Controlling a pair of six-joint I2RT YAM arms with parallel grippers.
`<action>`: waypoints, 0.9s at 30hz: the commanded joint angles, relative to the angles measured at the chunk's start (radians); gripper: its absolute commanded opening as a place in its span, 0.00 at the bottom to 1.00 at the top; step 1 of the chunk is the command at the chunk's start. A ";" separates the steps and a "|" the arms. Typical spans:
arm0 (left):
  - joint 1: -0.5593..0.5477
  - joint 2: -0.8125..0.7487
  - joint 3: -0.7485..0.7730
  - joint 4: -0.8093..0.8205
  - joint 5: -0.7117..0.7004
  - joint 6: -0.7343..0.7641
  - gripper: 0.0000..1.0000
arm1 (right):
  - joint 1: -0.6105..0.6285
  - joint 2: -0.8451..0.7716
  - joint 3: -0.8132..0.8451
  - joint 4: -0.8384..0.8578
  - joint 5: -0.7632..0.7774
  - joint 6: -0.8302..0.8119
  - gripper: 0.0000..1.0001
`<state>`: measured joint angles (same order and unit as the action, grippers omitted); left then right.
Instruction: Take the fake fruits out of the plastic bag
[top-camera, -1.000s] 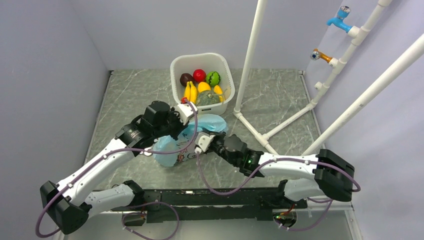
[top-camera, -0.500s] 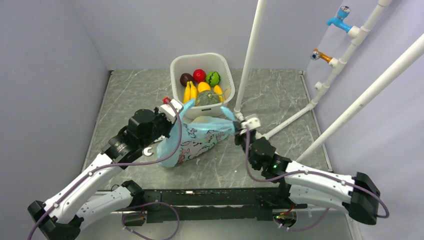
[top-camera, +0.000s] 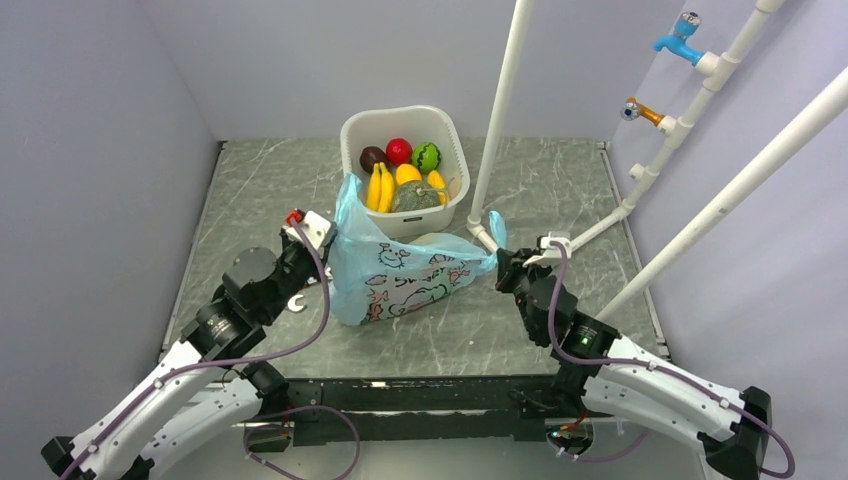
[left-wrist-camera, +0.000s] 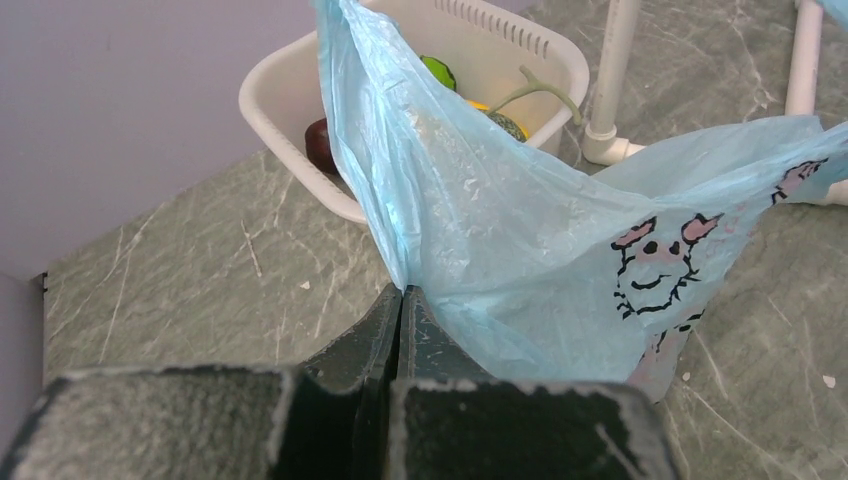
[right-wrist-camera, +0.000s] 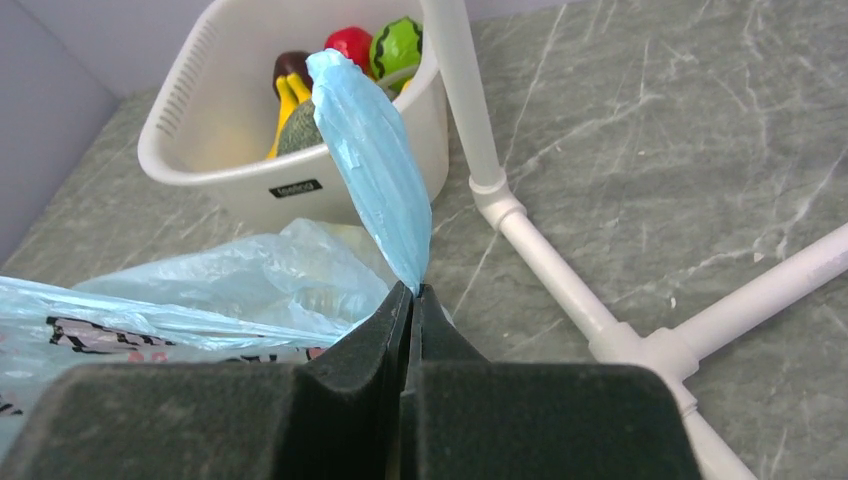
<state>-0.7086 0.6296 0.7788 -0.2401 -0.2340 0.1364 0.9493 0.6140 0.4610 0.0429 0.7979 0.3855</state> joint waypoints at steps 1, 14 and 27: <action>0.021 -0.027 0.007 0.061 -0.103 0.043 0.00 | -0.029 0.007 0.033 -0.138 0.057 -0.010 0.00; 0.021 0.025 0.041 0.020 0.199 0.053 0.00 | -0.031 0.082 0.254 -0.268 -0.189 -0.093 0.64; 0.021 -0.011 0.030 0.036 0.241 0.055 0.00 | -0.030 0.279 0.562 -0.166 -0.870 -0.024 0.82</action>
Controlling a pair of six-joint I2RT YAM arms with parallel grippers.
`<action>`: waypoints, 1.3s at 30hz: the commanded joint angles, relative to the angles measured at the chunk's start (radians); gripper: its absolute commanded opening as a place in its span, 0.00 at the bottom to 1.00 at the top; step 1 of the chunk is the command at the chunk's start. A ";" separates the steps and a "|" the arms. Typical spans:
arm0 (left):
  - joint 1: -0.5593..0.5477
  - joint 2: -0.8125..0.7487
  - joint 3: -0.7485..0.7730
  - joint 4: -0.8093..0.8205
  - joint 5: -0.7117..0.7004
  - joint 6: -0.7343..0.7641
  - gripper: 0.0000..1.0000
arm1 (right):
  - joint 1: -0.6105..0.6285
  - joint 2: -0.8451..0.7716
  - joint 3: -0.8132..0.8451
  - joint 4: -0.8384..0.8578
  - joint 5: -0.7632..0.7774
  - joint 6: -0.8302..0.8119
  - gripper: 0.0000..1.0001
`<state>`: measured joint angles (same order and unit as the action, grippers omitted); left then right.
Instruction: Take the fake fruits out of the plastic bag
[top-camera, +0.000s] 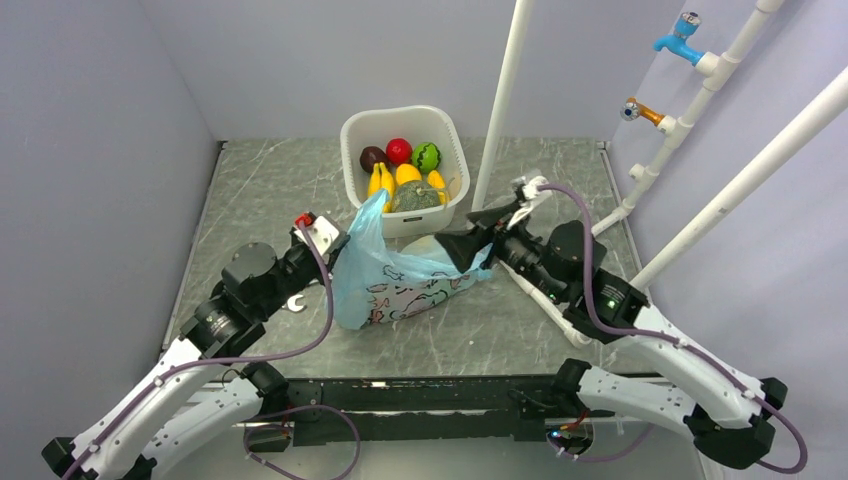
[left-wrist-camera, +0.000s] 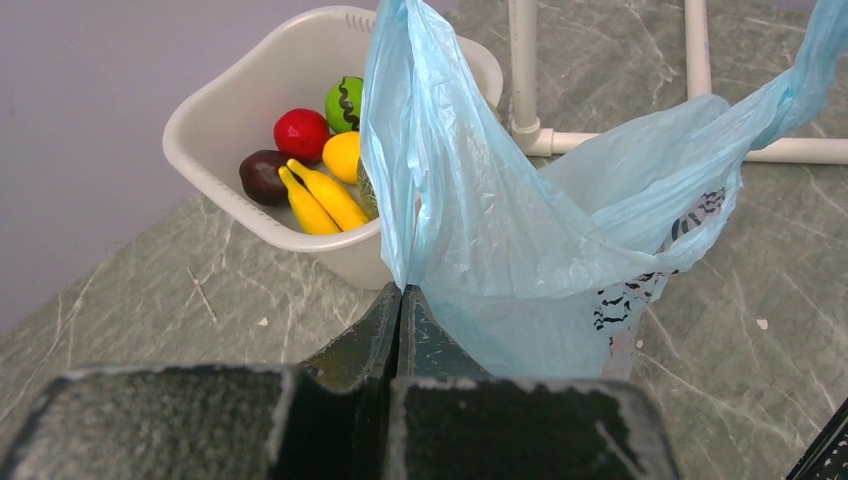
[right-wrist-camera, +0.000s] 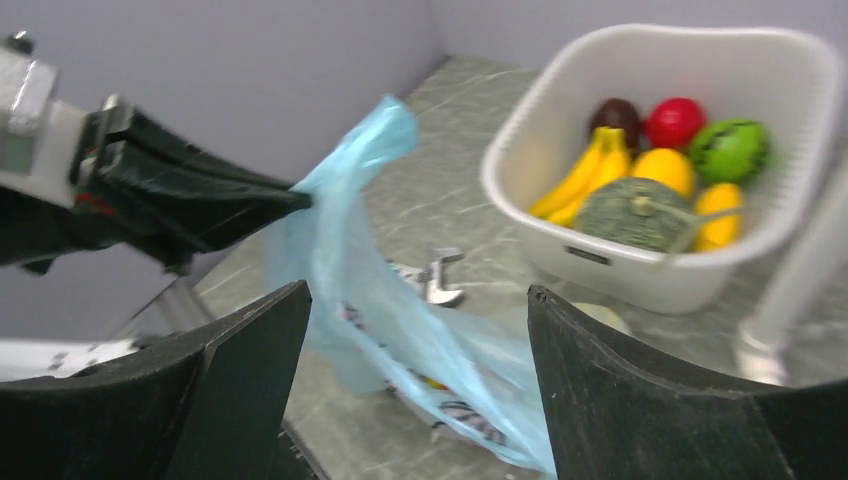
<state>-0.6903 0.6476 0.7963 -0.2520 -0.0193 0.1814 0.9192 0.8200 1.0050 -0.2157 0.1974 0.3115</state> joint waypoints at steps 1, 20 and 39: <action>0.002 -0.031 0.011 0.052 0.024 0.013 0.00 | -0.001 0.096 0.014 0.140 -0.320 0.072 0.82; -0.009 0.001 0.031 0.023 -0.001 0.008 0.00 | 0.000 0.424 0.032 0.462 -0.492 0.290 0.52; -0.015 -0.026 0.058 -0.004 -0.048 -0.080 0.55 | 0.050 0.502 -0.017 0.516 -0.469 0.254 0.00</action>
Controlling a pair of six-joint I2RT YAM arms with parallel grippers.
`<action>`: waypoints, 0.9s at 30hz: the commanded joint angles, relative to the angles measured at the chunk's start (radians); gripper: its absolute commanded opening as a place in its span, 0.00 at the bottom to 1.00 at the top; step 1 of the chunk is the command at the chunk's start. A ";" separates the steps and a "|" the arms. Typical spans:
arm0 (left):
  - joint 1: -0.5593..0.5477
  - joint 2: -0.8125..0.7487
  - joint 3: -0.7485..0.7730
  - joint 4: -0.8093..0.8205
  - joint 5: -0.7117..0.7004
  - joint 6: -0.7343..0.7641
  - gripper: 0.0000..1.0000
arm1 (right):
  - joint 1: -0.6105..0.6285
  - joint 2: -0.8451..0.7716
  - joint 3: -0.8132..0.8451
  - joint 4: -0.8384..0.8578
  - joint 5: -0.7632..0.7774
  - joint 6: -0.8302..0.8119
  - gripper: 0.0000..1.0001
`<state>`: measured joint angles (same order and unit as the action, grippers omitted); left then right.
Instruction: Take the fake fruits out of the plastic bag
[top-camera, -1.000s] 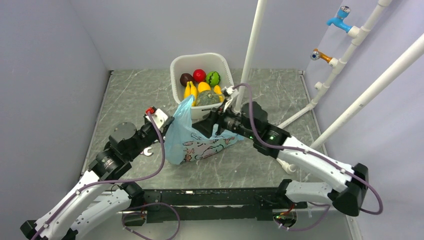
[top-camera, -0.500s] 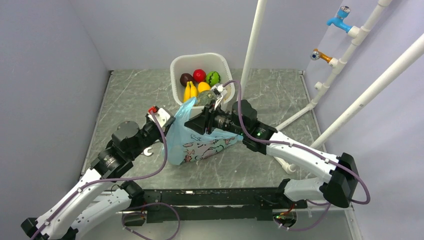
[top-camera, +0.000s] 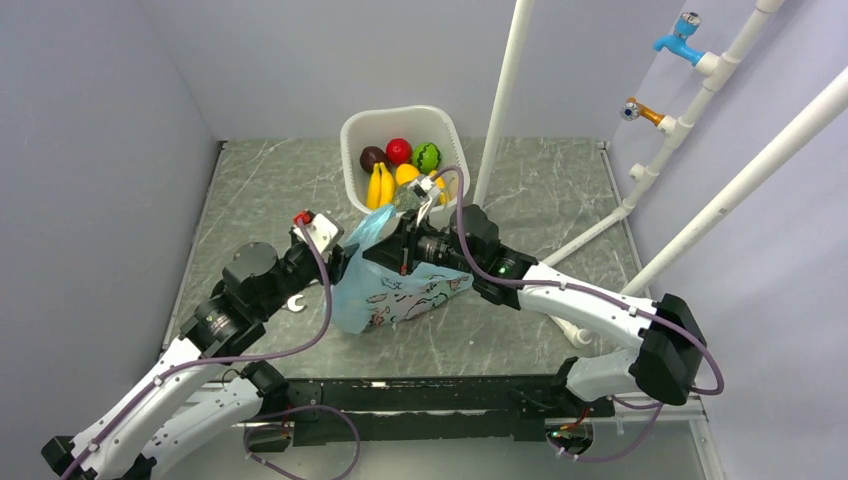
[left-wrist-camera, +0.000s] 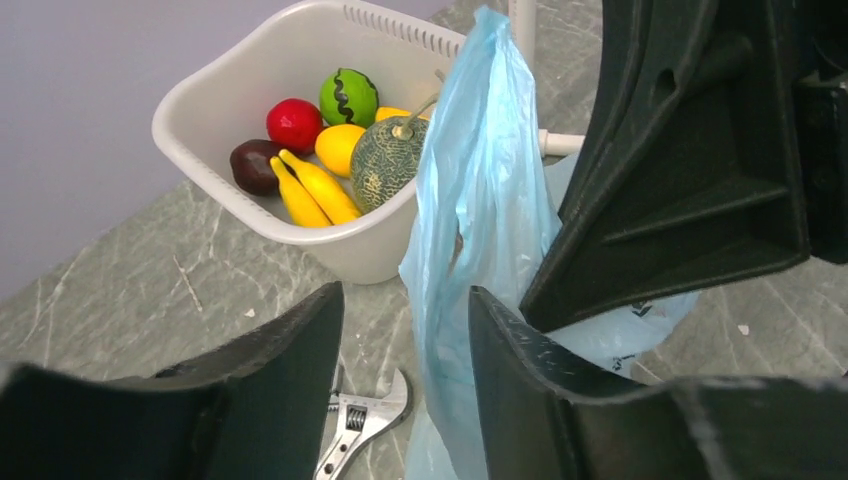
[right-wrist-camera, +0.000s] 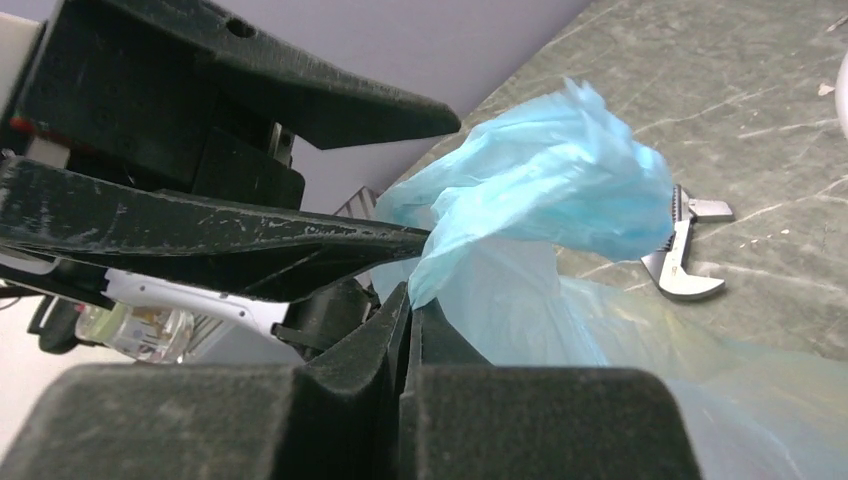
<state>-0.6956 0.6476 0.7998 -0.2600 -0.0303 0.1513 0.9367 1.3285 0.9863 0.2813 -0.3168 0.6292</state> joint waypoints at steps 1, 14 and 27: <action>-0.010 -0.034 0.059 -0.001 -0.040 -0.107 0.62 | 0.041 -0.009 0.007 -0.002 0.064 -0.085 0.00; -0.010 0.140 0.500 -0.559 -0.169 -0.709 0.83 | 0.090 -0.042 -0.019 -0.014 0.065 -0.211 0.00; -0.009 0.266 0.440 -0.372 0.020 -0.724 0.95 | 0.151 -0.080 -0.027 0.006 0.155 -0.214 0.00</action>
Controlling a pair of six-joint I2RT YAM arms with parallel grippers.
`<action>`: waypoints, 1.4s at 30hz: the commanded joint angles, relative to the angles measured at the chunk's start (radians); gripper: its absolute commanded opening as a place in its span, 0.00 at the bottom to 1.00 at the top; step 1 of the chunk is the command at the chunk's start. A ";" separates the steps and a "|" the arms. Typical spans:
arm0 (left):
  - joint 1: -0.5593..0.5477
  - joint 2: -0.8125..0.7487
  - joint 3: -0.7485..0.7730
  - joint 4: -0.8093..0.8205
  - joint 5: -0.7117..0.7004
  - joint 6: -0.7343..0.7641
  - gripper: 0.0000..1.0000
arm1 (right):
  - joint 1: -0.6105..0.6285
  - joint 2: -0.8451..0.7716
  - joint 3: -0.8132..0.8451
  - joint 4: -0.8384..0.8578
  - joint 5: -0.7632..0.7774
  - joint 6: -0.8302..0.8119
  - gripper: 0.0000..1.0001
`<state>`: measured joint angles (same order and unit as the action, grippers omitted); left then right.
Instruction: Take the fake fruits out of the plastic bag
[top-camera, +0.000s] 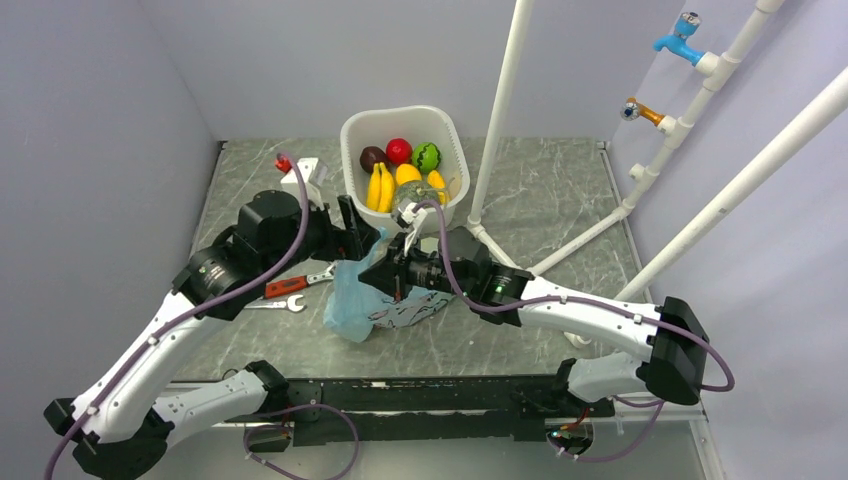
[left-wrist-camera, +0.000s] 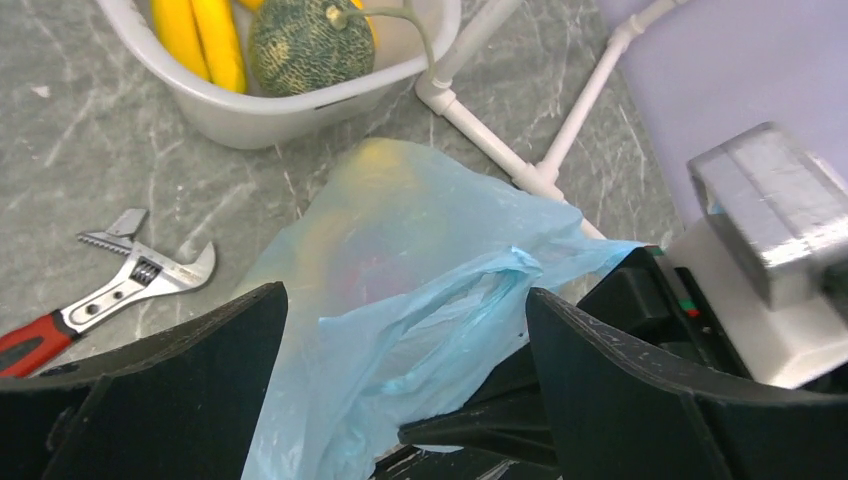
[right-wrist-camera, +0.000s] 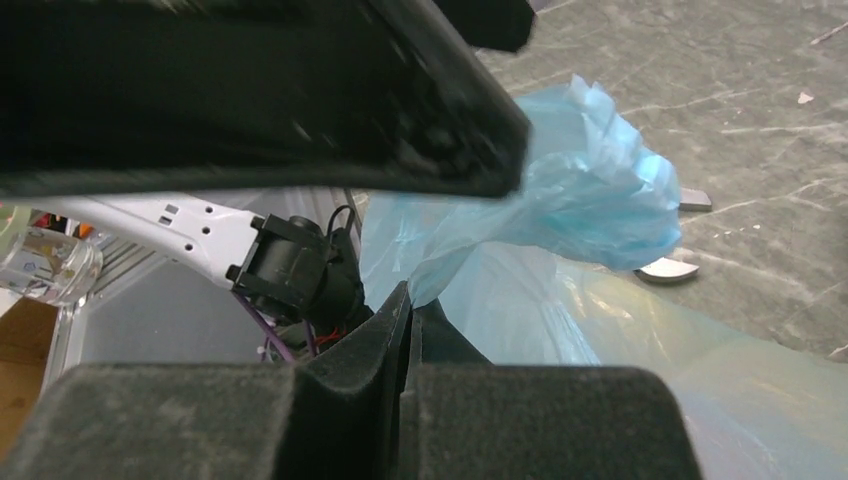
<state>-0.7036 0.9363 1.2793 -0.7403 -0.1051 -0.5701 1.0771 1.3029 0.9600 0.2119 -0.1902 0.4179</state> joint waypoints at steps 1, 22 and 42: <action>-0.002 -0.029 -0.064 0.148 0.123 0.010 0.97 | 0.011 -0.059 -0.005 0.079 0.032 0.000 0.00; -0.001 -0.325 -0.493 0.436 0.301 -0.043 0.07 | 0.020 -0.275 -0.168 -0.161 0.126 -0.021 0.56; -0.002 -0.440 -0.703 0.620 0.621 -0.139 0.07 | 0.102 -0.350 -0.165 -0.528 0.297 -0.011 0.54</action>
<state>-0.7017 0.5247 0.5880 -0.1658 0.4587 -0.6930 1.1717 0.9810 0.7616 -0.2298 0.0063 0.5060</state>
